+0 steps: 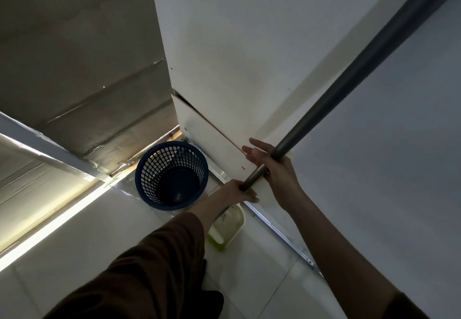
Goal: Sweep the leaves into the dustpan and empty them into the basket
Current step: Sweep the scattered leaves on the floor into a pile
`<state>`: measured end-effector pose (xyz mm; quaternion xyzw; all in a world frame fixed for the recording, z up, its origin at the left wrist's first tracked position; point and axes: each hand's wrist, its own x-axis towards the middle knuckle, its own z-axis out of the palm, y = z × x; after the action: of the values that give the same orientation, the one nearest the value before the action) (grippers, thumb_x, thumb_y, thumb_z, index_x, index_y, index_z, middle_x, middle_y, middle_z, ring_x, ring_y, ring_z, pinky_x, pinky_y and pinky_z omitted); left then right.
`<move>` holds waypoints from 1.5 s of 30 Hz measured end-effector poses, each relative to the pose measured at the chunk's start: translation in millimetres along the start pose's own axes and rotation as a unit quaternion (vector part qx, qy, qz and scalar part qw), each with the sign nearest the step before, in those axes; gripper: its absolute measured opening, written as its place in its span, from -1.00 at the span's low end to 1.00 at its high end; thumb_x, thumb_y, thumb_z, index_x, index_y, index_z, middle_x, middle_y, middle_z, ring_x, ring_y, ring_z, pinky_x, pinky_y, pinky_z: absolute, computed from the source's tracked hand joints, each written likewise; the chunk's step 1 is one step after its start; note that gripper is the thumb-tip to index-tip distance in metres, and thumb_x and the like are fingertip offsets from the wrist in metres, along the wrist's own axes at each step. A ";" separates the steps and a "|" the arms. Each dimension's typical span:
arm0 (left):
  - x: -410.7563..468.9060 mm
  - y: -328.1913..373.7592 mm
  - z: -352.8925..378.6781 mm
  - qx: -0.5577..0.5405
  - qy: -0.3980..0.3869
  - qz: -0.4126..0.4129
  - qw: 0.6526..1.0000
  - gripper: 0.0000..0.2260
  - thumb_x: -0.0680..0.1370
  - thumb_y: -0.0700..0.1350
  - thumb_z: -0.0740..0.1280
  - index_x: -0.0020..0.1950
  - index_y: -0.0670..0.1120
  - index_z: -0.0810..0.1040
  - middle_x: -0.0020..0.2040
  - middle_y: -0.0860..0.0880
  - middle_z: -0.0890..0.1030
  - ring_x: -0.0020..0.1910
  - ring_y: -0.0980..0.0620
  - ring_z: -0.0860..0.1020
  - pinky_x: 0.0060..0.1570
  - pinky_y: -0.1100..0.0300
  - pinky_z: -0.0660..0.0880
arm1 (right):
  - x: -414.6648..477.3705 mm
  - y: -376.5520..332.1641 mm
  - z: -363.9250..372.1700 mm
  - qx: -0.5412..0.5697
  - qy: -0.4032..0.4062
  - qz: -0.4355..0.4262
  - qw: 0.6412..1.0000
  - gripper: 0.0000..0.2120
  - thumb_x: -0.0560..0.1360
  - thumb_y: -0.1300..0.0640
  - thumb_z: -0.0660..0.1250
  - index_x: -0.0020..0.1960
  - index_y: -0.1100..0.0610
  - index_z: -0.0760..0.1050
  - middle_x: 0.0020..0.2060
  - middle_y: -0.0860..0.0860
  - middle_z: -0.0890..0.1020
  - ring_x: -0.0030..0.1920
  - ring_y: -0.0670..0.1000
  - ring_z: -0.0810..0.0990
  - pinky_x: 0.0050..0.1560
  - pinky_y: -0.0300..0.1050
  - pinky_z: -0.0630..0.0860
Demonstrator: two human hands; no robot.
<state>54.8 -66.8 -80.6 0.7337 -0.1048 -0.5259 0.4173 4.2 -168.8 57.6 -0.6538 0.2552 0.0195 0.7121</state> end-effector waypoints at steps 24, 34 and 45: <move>-152.8 -17.5 26.1 -0.061 0.099 0.127 0.985 -0.63 0.47 0.09 0.41 -0.09 -0.25 0.63 -0.33 0.00 0.62 -0.40 0.19 0.54 -0.22 0.27 0.47 | -124.5 -78.4 40.5 -0.080 -0.161 -0.133 0.975 -0.54 0.48 -0.26 0.15 -0.17 0.00 0.69 -0.58 0.01 0.52 -0.21 0.12 0.73 0.21 0.08 0.46; -272.6 -35.6 70.3 -0.014 0.187 0.137 0.973 -0.65 0.45 0.16 0.39 -0.25 -0.14 0.61 -0.36 0.01 0.62 -0.32 0.07 0.59 -0.11 0.14 0.54 | -252.6 -97.1 53.6 -0.063 -0.260 -0.193 0.944 -0.55 0.49 -0.24 0.18 -0.20 0.04 0.69 -0.43 0.08 0.65 -0.15 0.19 0.72 0.09 -0.03 0.57; -392.3 -91.9 124.0 0.005 0.309 0.119 0.944 -0.72 0.52 0.08 0.36 -0.28 -0.07 0.46 -0.45 0.02 0.49 -0.57 0.22 0.48 -0.41 0.31 0.49 | -350.5 -94.7 100.6 0.016 -0.422 -0.265 0.867 -0.75 0.48 0.02 0.34 -0.12 0.20 0.67 -0.43 0.11 0.63 -0.37 0.11 0.66 -0.26 -0.12 0.60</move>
<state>-244.6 161.4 109.3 0.8444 -0.0603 -0.2193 0.4851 -232.1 19.4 282.7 -0.6149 -0.2522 0.0994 0.7406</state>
